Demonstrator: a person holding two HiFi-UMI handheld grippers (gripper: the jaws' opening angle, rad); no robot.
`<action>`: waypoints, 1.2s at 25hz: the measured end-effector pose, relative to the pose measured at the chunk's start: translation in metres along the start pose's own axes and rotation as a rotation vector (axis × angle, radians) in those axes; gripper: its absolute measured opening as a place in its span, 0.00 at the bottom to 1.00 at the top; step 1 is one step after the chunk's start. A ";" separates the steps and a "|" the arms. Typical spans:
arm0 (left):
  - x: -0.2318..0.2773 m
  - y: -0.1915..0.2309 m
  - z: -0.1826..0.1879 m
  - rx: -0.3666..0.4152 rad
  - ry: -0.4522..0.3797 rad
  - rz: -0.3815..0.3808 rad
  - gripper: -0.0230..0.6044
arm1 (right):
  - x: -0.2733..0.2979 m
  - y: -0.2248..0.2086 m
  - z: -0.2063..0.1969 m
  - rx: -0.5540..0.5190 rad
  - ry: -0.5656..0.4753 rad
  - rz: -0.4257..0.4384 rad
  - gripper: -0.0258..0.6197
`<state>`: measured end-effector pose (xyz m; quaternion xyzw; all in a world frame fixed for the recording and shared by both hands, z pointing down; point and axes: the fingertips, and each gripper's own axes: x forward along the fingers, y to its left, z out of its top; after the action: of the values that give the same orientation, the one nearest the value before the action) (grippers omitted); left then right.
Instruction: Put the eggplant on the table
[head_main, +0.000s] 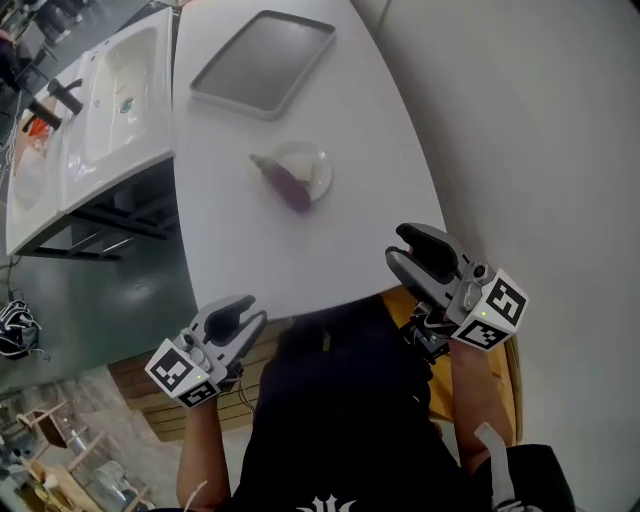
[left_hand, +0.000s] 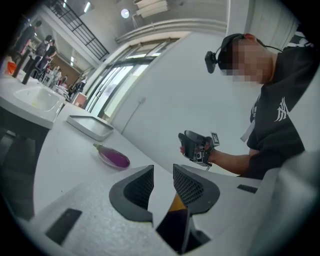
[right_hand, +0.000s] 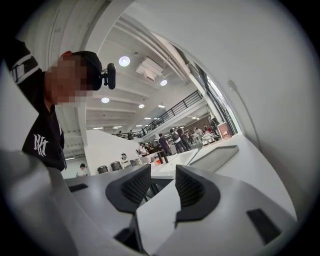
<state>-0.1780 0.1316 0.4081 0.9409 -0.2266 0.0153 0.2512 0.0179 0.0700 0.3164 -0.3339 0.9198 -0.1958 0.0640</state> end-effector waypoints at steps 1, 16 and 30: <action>0.002 0.000 -0.001 -0.007 0.003 -0.009 0.19 | 0.000 -0.002 -0.001 -0.001 0.014 -0.013 0.23; 0.032 0.080 0.013 -0.131 0.176 0.081 0.18 | 0.073 -0.061 -0.012 0.093 0.157 -0.002 0.23; 0.100 0.193 0.026 -0.376 0.282 0.197 0.18 | 0.132 -0.207 -0.081 0.409 0.432 -0.127 0.24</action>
<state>-0.1739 -0.0717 0.4896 0.8396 -0.2790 0.1283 0.4482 0.0183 -0.1341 0.4753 -0.3218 0.8308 -0.4470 -0.0796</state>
